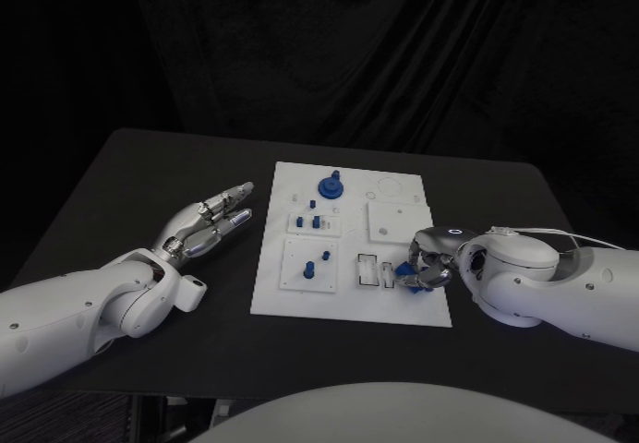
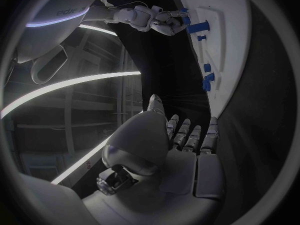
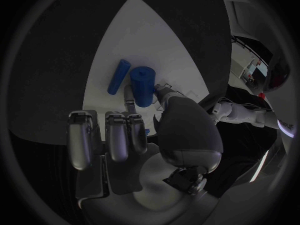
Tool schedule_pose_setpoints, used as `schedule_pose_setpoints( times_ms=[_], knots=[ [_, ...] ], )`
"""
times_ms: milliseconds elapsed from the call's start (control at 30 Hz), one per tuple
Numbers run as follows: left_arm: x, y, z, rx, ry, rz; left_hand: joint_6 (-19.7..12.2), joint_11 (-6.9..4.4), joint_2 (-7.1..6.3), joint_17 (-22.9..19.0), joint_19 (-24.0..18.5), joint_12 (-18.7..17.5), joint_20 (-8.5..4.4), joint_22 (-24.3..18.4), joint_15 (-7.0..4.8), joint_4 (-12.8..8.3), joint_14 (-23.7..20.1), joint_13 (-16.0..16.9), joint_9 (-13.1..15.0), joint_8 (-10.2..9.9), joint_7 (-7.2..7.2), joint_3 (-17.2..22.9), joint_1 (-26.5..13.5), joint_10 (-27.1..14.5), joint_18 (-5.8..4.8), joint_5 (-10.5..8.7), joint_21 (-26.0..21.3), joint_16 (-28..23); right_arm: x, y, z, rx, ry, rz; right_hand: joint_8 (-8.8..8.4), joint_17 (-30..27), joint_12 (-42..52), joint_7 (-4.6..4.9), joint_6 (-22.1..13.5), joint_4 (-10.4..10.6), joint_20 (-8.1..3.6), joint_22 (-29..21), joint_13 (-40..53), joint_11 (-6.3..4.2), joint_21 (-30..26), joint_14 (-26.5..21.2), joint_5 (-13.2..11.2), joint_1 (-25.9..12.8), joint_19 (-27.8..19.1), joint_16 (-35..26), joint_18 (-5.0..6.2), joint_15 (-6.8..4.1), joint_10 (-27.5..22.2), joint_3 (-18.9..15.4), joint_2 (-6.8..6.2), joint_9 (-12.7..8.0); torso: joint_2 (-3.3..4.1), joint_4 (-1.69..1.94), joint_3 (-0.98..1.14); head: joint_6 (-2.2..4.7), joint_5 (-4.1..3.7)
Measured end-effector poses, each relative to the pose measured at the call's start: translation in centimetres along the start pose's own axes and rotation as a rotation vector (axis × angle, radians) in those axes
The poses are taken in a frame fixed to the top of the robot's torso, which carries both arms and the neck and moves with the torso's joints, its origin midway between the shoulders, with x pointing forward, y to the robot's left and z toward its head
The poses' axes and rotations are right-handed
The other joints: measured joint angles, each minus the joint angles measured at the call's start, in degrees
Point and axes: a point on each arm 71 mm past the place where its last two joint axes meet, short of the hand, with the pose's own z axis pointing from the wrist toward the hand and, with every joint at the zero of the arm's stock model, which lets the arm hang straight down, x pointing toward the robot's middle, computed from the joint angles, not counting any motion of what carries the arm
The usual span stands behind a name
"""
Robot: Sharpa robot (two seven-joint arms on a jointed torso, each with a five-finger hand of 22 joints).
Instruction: Assemble the parts on the task board
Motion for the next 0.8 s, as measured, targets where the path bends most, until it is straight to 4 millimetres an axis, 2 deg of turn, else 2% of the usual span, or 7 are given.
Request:
schedule_pose_setpoints(
  times_ms=[300, 500, 567, 800],
  knots=[
    [0.1, 0.1, 0.0, -0.001, 0.002, -0.002, 0.0, 0.0, 0.0, 0.0, 0.0, 0.0, 0.0, 0.0, 0.0, 0.0, 0.0, 0.0, 0.0, 0.2, 0.0, 0.0, 0.0, 0.0, 0.0, 0.0, 0.0, 0.0, 0.3, -0.8, -0.6, 0.026, 0.028, 0.165, 0.56, 0.0, 0.0, 0.2, 0.2, -0.2, 0.0, 0.0, 0.0, -0.33, -0.7, 0.0, -0.2, 0.3, 0.0, 0.0, 0.0, 0.0, -0.1, -0.2, 0.29, 0.3, -0.02, 0.01, 0.07, 0.0, 0.08],
    [0.2, 0.1, 0.0, -0.001, 0.004, -0.004, 0.2, 0.0, 0.0, 0.1, 0.2, 0.1, 0.21, 0.3, 0.12, 0.0, 0.1, 0.0, 0.0, 0.2, 0.21, 0.0, 0.0, 0.0, 0.0, 0.0, 0.0, 0.0, -1.8, -0.8, -0.9, 0.039, 0.011, 0.317, 0.85, 0.0, 0.0, 0.2, 0.2, -0.2, 0.0, 0.0, 0.0, -0.4, -1.4, 0.0, -0.2, 0.3, 0.0, 0.0, 0.0, 0.0, 0.0, -0.2, 0.32, 0.3, -0.04, -0.04, 0.1, 0.0, 0.03],
    [0.3, 0.1, 0.1, 0.0, 0.006, -0.005, 0.4, 0.0, 0.0, 0.1, 0.2, 0.2, 0.21, 0.6, 0.21, 0.2, 0.2, 0.0, 0.1, 0.2, 0.41, 0.2, 0.0, 0.0, 0.0, 0.0, 0.2, 0.0, -2.4, -0.7, -0.9, 0.042, 0.014, 0.37, 0.85, 0.0, 0.0, 0.2, 0.2, -0.2, 0.0, 0.0, 0.0, -0.4, -1.4, 0.0, -0.3, -0.1, 0.0, 0.0, 0.0, 0.01, 0.0, -0.2, 0.69, 0.3, -0.05, -0.04, 0.11, 0.0, -0.05],
    [0.4, 0.1, 0.2, 0.001, 0.009, -0.007, 0.4, 0.19, 0.0, 0.1, 0.4, 0.4, 0.41, 0.9, 0.21, 0.0, 0.2, 0.0, 0.1, 0.2, 0.41, 0.3, 0.0, 0.2, -0.01, 0.0, 0.2, 0.0, -2.6, -0.1, -0.8, 0.06, 0.07, 0.521, 1.12, 0.0, 0.0, 0.21, 0.2, -0.2, 0.0, 0.0, 0.0, -0.4, -1.7, 0.0, -0.1, -0.7, 0.0, 0.0, 0.0, -0.02, 0.0, -0.2, 1.28, 0.3, -0.09, -0.01, 0.11, 0.0, -0.14]
  ],
)
